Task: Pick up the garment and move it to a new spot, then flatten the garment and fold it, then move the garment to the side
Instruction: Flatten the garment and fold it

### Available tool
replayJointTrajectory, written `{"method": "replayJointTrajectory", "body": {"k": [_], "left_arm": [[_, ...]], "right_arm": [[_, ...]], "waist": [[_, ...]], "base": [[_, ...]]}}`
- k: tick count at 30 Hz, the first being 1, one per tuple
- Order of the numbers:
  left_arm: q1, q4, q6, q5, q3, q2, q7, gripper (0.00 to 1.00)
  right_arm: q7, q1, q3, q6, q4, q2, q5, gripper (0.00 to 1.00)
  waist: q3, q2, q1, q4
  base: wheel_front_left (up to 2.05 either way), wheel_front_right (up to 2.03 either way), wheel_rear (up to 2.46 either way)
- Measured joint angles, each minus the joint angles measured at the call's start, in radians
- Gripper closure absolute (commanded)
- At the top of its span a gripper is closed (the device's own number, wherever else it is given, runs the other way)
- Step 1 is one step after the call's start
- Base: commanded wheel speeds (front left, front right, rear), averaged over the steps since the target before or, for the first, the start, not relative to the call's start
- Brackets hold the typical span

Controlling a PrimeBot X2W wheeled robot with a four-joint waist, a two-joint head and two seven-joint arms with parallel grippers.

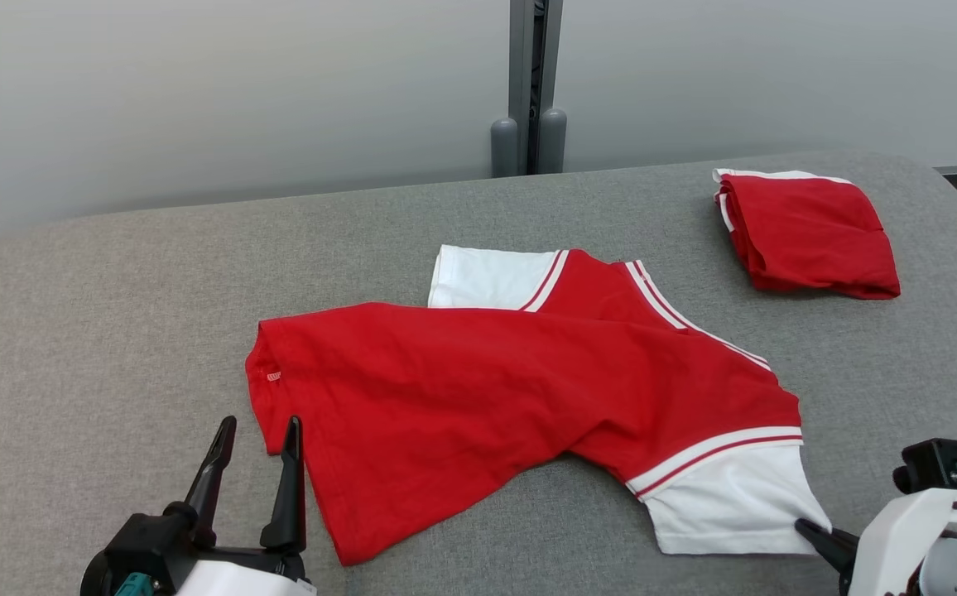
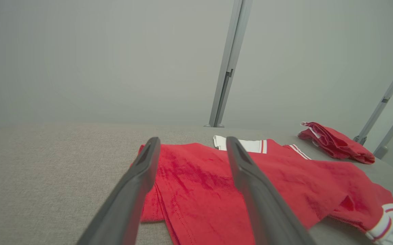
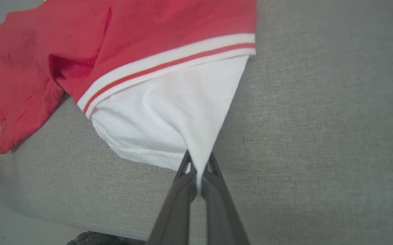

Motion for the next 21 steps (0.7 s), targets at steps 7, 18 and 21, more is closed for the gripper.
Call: {"method": "replayJointTrajectory", "body": {"k": [7,18,21], "left_arm": [[-0.002,0.009,-0.006,0.006,-0.006,-0.002,0.000,0.00],[0.000,0.012,-0.005,0.006,-0.007,0.004,0.000,0.00],[0.000,0.010,-0.004,0.006,-0.007,0.004,0.000,0.00]], "right_arm": [[0.002,-0.003,-0.057,0.000,0.023,-0.014,-0.100,0.00],[-0.081,0.003,-0.187,0.000,-0.023,0.026,-0.201,0.00],[-0.142,0.001,-0.216,0.000,-0.071,0.037,-0.226,0.00]], "waist": [[0.001,0.0000,0.0000,0.001],[-0.011,0.0000,0.0000,0.014],[-0.012,0.0000,0.0000,0.014]], "base": [[0.00,0.00,0.00],[0.00,0.00,0.00],[0.00,0.00,0.00]]}}
